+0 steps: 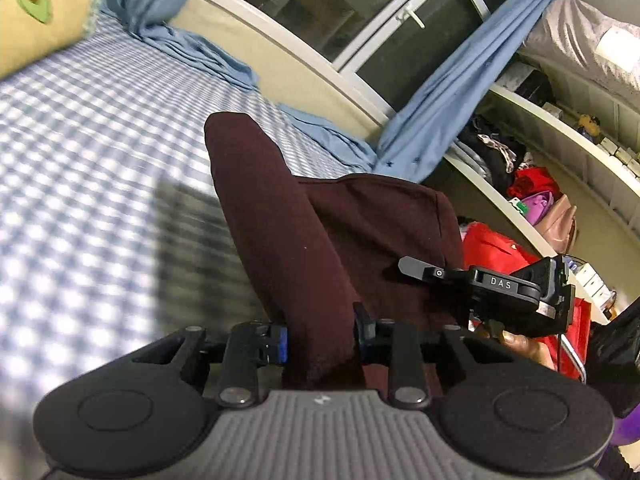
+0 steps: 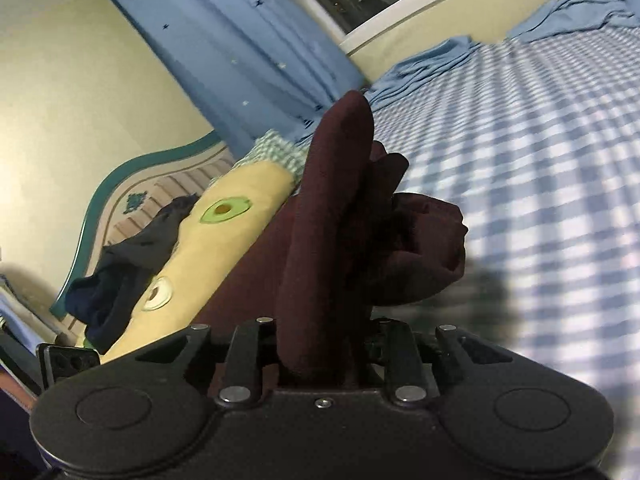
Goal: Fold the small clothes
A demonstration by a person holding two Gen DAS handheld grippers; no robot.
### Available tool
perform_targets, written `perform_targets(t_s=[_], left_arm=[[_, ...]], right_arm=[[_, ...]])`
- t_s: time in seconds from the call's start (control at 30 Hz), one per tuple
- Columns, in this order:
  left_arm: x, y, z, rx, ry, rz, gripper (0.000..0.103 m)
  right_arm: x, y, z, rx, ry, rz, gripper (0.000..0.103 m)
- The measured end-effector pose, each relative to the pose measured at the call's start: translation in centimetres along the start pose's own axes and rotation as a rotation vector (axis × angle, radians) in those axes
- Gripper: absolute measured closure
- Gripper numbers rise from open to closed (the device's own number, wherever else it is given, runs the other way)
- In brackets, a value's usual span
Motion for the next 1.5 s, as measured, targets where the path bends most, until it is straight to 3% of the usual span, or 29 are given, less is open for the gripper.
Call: perform_targets(t_s=[0.17,0.33,0.4,0.43,0.47,0.57,0.6,0.7,0.8,0.83,0.9,0.93,0.97,1.03,1.13,1.2,1.3,1.33,1.43,1.5], left_arm=[[2.6,1.7,3.9,0.004,-0.035,0.004,0.072],[6.4,4.5,3.6,0.042,-0.050,0.073,0.070],[7.5,5.6,3.5,0.049,-0.081,0.087,0.060],[7.8,5.9,3.7,0.045,-0.085,0.102,0.056],[7.8,6.1,4.0,0.042,-0.087,0.108,0.056],[6.7,6.4,6.3,0.017,-0.120,0.051,0.052],[6.0,6.5,7.7,0.004,-0.157,0.006,0.049],[3.3,6.5,11.5,-0.050,-0.263,-0.118,0.047],[0.1,6.0,13.0,-0.110,-0.276,-0.193,0.047],[-1.0,5.9,12.9,-0.122,-0.264,-0.214,0.045],[-2.9,6.0,11.9,-0.126,-0.221,-0.244,0.037],[-3.5,6.3,11.0,-0.113,-0.198,-0.252,0.034],[-3.9,6.7,9.9,-0.084,-0.191,-0.269,0.033],[-4.0,7.9,7.5,-0.020,-0.230,-0.309,0.034],[-2.7,10.1,5.3,0.070,-0.289,-0.320,0.036],[-1.8,11.2,5.0,0.089,-0.298,-0.294,0.036],[-1.4,12.5,5.5,0.100,-0.319,-0.327,0.036],[-1.7,12.6,5.6,0.097,-0.330,-0.336,0.036],[-2.9,12.4,6.9,0.064,-0.347,-0.348,0.031],[-4.2,12.0,8.4,0.011,-0.369,-0.366,0.022]], right_arm=[[3.2,3.7,-2.3,0.012,-0.042,-0.027,0.078],[2.4,6.4,-5.4,0.068,-0.032,-0.127,0.076],[0.7,7.6,-6.7,0.096,0.018,-0.174,0.065],[-0.2,8.1,-6.8,0.101,0.046,-0.205,0.053],[-1.4,8.5,-6.8,0.106,0.077,-0.266,0.033],[-3.6,8.9,-4.5,0.023,0.057,-0.379,0.013],[-4.2,8.7,-2.9,-0.019,0.070,-0.392,0.011],[-4.6,6.8,0.3,-0.089,0.083,-0.339,0.012],[-3.3,4.4,0.3,-0.087,0.109,-0.227,0.014],[-2.8,4.1,-0.4,-0.067,0.125,-0.192,0.020],[-1.9,3.3,-2.7,0.000,0.157,-0.128,0.044],[-1.2,3.3,-3.8,0.030,0.159,-0.099,0.073],[-0.7,3.0,-4.8,0.047,0.174,-0.074,0.087],[-0.2,2.4,-6.2,0.035,0.186,-0.070,0.094],[-1.3,1.7,-7.4,0.015,0.171,-0.164,0.095],[-3.0,1.9,-8.8,0.064,0.201,-0.189,0.095],[-5.4,3.1,-9.5,0.093,0.142,-0.274,0.094],[-5.6,3.2,-9.2,0.087,0.121,-0.301,0.090],[-5.2,3.0,-6.9,0.060,0.124,-0.300,0.059],[-3.4,3.3,-3.9,0.045,0.091,-0.192,0.059]])
Point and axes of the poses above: each gripper's, at about its wrist camera, not at the fingertips, and z roughly against the way its jaws point, x to its left, y to its underside, the point moved 3 cm from there along -z, roughly the way its jaws point, and after that the axes turned 9 degrees about y, right-handed, at the moved point
